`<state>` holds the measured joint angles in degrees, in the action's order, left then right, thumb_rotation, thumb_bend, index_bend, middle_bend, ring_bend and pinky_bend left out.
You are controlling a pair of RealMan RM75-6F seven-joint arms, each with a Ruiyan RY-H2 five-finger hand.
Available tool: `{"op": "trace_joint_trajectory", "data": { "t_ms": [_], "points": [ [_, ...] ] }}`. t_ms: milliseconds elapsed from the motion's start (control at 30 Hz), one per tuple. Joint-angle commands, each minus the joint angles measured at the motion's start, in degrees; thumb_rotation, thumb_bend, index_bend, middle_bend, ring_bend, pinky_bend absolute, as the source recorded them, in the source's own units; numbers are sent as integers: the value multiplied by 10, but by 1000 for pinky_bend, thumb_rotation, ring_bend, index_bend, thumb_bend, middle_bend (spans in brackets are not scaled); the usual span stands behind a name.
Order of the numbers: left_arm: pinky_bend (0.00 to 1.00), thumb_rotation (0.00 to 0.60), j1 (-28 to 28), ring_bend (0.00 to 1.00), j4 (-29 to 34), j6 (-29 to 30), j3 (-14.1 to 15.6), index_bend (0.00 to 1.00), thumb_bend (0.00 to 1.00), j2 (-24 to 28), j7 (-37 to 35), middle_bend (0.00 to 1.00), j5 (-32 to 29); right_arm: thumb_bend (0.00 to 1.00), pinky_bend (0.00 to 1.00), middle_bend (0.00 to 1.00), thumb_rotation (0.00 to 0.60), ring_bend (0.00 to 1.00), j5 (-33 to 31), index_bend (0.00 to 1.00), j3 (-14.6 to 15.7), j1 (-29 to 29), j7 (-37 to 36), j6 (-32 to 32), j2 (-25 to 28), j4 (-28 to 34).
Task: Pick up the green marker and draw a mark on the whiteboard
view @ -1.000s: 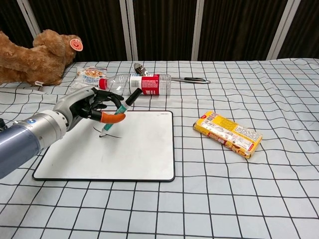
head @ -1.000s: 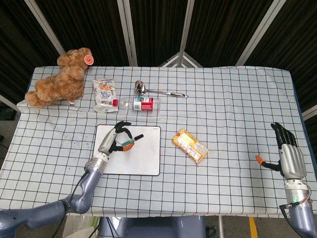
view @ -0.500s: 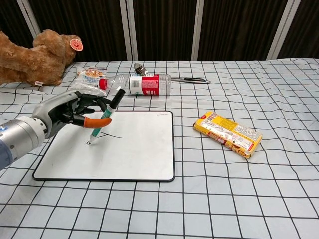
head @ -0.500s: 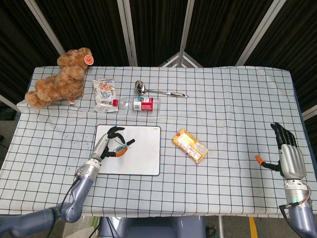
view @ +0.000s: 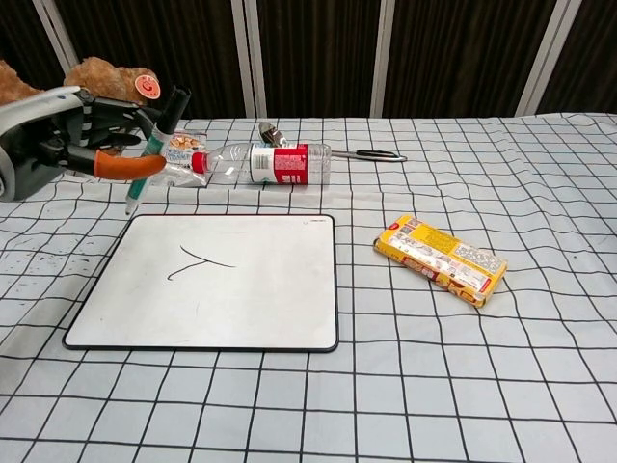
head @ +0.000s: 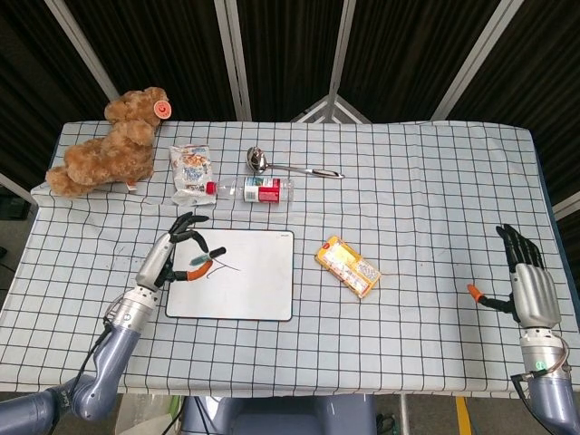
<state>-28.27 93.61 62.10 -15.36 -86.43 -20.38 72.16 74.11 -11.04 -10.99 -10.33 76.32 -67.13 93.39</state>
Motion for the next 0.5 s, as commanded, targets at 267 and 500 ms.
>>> {"op": "trace_joint_trajectory", "data": {
  "t_ms": [267, 500],
  "points": [
    [15, 600, -11, 0, -55, -5, 29, 754, 447, 46, 244, 159, -51, 210, 0, 0, 600, 0, -1, 0, 0, -2, 4, -4, -1, 1],
    [15, 600, -23, 0, -115, -25, 46, 754, 426, 33, 315, 158, -77, 210, 0, 0, 600, 0, -2, 0, -1, -2, 5, -3, -1, 1]
  ]
}}
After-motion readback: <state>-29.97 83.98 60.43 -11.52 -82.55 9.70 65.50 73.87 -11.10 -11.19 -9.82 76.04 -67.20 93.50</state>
